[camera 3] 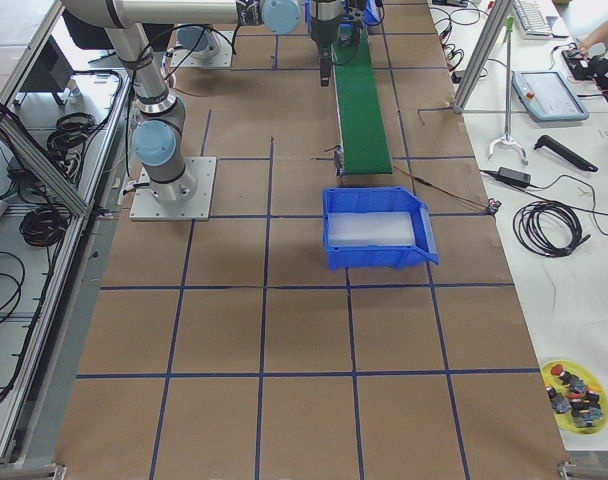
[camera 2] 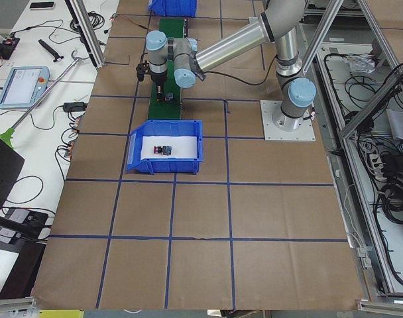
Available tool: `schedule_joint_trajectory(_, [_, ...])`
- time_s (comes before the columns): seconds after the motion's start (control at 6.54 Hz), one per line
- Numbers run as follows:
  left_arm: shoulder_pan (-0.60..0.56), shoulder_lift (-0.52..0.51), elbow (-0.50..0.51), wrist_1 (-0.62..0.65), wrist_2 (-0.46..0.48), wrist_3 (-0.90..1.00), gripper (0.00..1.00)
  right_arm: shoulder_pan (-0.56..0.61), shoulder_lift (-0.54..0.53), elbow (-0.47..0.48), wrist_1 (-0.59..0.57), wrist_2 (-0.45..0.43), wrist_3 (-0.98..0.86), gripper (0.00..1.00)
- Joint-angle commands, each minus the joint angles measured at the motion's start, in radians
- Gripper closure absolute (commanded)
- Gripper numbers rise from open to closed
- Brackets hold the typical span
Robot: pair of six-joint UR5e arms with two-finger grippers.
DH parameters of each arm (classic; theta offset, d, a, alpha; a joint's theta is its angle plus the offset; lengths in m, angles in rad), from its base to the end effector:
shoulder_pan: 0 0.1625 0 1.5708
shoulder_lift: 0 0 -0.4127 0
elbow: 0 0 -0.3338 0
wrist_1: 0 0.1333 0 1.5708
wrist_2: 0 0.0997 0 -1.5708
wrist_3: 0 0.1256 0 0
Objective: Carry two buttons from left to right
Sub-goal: 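Open the left gripper to release the yellow button on the belt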
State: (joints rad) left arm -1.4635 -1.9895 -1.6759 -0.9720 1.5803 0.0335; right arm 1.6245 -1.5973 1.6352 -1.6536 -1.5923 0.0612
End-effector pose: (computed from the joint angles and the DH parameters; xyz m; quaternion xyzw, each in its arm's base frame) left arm -0.0708 -0.5766 0.2548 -0.0370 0.9986 -0.0371 0.0074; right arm 0.1534 -0.4202 0.4414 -0.0040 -0.9997 0.0230 0.0094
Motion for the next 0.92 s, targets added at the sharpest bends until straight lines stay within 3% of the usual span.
schedule_joint_trajectory(0.0, [0.002,0.04,0.028,-0.03,0.001,-0.006,0.01,0.0,0.0,0.0,0.0,0.0,0.003,0.0])
schedule_joint_trajectory(0.15, [0.005,0.088,0.06,-0.106,0.001,-0.006,0.0,0.0,-0.001,0.0,0.0,0.0,0.003,0.0])
schedule_joint_trajectory(0.46, [0.023,0.161,0.248,-0.424,-0.002,0.011,0.0,0.002,-0.001,-0.002,0.002,0.0,0.003,0.0])
schedule_joint_trajectory(0.61, [0.043,0.163,0.301,-0.517,0.0,0.063,0.0,0.003,-0.007,0.005,0.024,0.002,0.011,0.0])
schedule_joint_trajectory(0.76, [0.104,0.152,0.303,-0.519,-0.005,0.189,0.0,0.003,-0.006,-0.001,0.049,-0.002,-0.001,0.0])
